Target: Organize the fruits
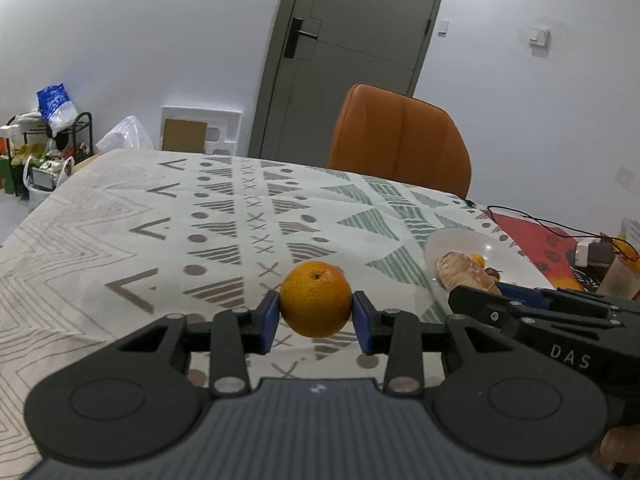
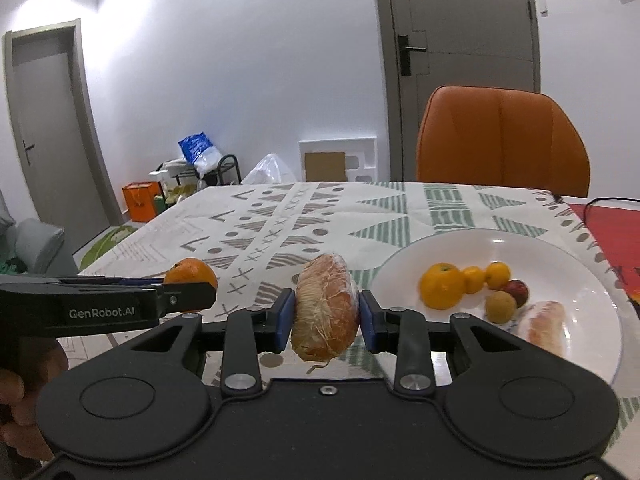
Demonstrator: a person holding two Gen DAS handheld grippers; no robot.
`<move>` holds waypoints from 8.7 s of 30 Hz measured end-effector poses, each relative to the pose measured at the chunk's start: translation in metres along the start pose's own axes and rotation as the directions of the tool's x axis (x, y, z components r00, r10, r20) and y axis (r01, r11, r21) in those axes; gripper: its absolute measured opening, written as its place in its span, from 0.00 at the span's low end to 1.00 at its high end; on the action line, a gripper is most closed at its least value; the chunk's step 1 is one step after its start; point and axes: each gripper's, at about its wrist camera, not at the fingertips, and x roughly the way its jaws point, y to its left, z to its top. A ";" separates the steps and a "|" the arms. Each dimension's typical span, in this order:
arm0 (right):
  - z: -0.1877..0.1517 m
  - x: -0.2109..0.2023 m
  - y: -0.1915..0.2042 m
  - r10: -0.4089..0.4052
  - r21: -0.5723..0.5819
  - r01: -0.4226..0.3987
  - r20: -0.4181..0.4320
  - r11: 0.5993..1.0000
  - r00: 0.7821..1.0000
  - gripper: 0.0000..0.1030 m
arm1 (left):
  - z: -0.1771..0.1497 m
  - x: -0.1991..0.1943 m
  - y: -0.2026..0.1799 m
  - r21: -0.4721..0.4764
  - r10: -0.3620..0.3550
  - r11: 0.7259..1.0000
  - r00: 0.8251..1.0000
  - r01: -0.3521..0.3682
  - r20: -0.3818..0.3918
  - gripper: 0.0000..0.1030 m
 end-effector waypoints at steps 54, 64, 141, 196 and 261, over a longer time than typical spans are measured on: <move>-0.030 -0.051 -0.110 -0.216 0.155 0.209 0.036 0.966 0.976 0.44 | 0.005 0.049 -0.115 0.143 -0.126 0.981 0.991 0.129 -0.035 0.40; -0.027 -0.049 -0.091 -0.167 0.141 0.161 0.034 0.977 0.985 0.50 | 0.010 0.031 -0.097 0.149 -0.070 0.986 0.997 0.072 -0.021 0.52; -0.029 -0.146 0.037 -0.090 0.108 0.089 0.010 0.990 0.996 1.00 | -0.032 -0.175 0.022 0.065 0.165 0.984 0.986 -0.166 0.016 1.00; -0.050 -0.152 0.031 -0.092 0.125 0.090 0.012 0.988 0.996 1.00 | -0.041 -0.180 0.012 0.121 0.174 0.978 0.985 -0.173 -0.004 1.00; -0.059 -0.151 0.024 -0.112 0.136 0.110 0.010 0.985 0.994 1.00 | -0.040 -0.175 0.006 0.118 0.161 0.981 0.987 -0.157 -0.019 1.00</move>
